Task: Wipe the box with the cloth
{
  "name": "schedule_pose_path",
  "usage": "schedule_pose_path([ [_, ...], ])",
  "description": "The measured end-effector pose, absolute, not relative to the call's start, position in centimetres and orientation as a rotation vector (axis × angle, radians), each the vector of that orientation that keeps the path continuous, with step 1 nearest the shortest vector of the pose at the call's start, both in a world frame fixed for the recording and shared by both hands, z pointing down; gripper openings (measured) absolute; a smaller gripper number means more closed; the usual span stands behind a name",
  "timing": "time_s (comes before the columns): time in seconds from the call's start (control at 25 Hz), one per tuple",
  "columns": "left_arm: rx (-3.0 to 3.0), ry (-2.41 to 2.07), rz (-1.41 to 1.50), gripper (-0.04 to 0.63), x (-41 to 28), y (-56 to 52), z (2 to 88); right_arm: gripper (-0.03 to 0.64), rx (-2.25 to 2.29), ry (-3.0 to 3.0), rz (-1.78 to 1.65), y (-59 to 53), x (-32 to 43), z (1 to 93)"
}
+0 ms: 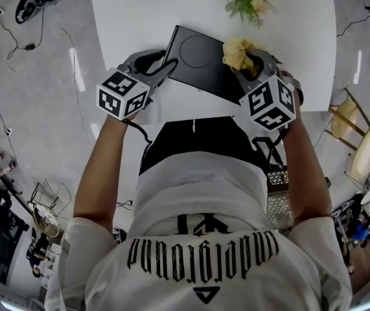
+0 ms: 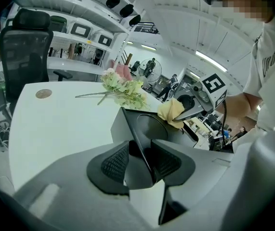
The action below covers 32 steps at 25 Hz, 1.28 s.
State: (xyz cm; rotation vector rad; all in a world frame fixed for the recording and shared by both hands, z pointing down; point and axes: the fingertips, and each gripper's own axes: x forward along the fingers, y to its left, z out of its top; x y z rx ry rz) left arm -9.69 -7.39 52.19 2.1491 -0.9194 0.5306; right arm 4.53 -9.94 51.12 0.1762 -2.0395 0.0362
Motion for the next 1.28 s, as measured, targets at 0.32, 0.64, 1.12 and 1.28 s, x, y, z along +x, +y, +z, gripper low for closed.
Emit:
schedule_pose_path([
  [0.32, 2.149, -0.917, 0.540, 0.156, -9.9, -7.5, 52.2, 0.120, 0.003, -2.152, -0.029, -10.7, -7.0, 51.3],
  [0.64, 2.136, -0.953, 0.507, 0.156, -10.1, -7.4, 52.0, 0.118, -0.054, -2.174, 0.025, -8.2, -9.2, 50.9],
  [1.12, 2.149, -0.977, 0.535, 0.156, -10.3, -7.1, 51.7, 0.118, 0.154, -2.037, 0.146, -5.3, 3.7, 50.7],
  [1.28, 2.154, -0.966, 0.537, 0.156, -10.5, -7.2, 51.8, 0.118, 0.240, -2.012, 0.193, -6.2, 7.2, 50.5],
])
